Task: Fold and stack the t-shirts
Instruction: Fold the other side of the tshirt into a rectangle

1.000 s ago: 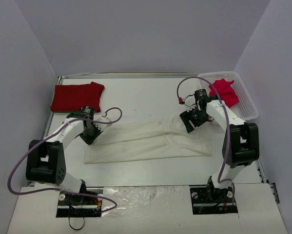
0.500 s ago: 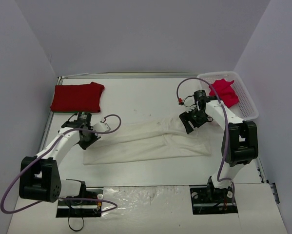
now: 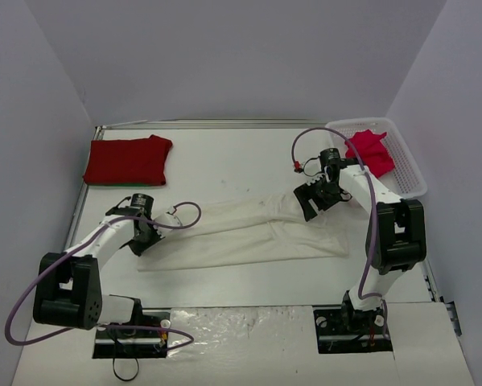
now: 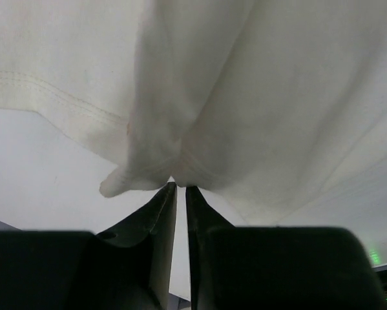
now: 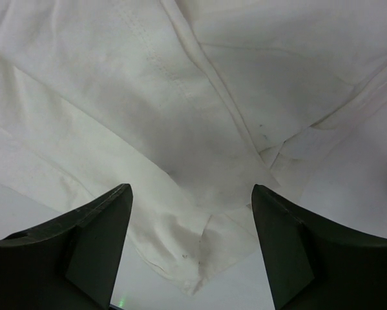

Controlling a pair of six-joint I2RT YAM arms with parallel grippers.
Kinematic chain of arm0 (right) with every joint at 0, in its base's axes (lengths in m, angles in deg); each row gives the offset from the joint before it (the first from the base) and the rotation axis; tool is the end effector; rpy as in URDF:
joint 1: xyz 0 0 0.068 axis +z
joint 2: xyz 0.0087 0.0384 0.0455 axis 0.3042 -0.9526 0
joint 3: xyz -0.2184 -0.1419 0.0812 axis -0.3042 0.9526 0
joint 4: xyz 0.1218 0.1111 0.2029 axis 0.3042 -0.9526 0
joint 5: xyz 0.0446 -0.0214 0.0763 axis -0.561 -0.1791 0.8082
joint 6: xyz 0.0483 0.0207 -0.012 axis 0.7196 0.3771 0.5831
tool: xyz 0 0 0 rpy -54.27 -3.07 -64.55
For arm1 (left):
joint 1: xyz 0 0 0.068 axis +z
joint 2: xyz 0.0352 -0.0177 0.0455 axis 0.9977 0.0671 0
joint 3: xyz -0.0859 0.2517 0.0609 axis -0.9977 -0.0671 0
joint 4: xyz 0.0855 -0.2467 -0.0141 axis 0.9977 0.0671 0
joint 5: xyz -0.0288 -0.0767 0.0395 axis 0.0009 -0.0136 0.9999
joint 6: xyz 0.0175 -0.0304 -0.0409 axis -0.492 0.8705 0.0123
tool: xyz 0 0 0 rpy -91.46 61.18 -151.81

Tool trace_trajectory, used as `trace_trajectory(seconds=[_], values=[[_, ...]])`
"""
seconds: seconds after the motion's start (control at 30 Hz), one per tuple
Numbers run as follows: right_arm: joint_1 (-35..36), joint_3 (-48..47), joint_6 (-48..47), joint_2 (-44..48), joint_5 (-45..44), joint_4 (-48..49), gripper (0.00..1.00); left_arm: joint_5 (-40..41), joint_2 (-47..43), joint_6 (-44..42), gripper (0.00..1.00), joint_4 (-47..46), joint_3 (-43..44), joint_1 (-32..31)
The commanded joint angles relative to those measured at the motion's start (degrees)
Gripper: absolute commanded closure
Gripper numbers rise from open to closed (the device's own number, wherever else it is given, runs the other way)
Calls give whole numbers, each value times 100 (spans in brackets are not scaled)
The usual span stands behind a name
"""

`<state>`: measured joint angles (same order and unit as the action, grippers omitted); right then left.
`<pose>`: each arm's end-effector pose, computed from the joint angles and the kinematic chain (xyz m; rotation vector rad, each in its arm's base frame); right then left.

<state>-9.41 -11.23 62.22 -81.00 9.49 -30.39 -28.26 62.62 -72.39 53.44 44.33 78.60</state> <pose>0.3450 0.0612 0.2068 -0.8600 2.4911 0.3101 0.2215 -0.0310 0.1727 1.2255 2.5579 0.0715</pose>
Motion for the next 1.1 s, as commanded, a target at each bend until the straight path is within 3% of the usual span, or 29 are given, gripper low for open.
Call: trace_trajectory(seconds=[0.0, 0.2, 0.47, 0.63, 0.8, 0.9, 1.0, 1.03, 1.07], values=[[23, -426, 84, 65, 143, -149, 29, -35, -170, 262, 89, 19, 358, 96], [5, -1313, 225, -575, -226, -87, 29, -1230, 76, 1150, 80, 457, 1323, 614], [-73, -2333, 172, -1726, -587, -87, 31, -1283, 428, 1389, 79, 739, 1783, 729], [-91, -2509, 119, -2026, -692, -87, 32, -1178, 463, 1424, 79, 669, 1677, 729], [-126, -2475, 67, -2018, -614, -96, 39, -1301, 647, 1538, 79, 652, 1695, 729], [-126, -2404, -12, -1887, -579, -96, 55, -1380, 726, 1573, 79, 599, 1703, 729], [-135, -2404, -30, -1851, -622, -96, 77, -1415, 788, 1617, 79, 572, 1721, 729], [-144, -2404, -30, -1842, -622, -87, 91, -1433, 797, 1635, 79, 564, 1739, 729], [-144, -2395, -39, -1842, -631, -96, 98, -1450, 806, 1644, 79, 564, 1739, 729]])
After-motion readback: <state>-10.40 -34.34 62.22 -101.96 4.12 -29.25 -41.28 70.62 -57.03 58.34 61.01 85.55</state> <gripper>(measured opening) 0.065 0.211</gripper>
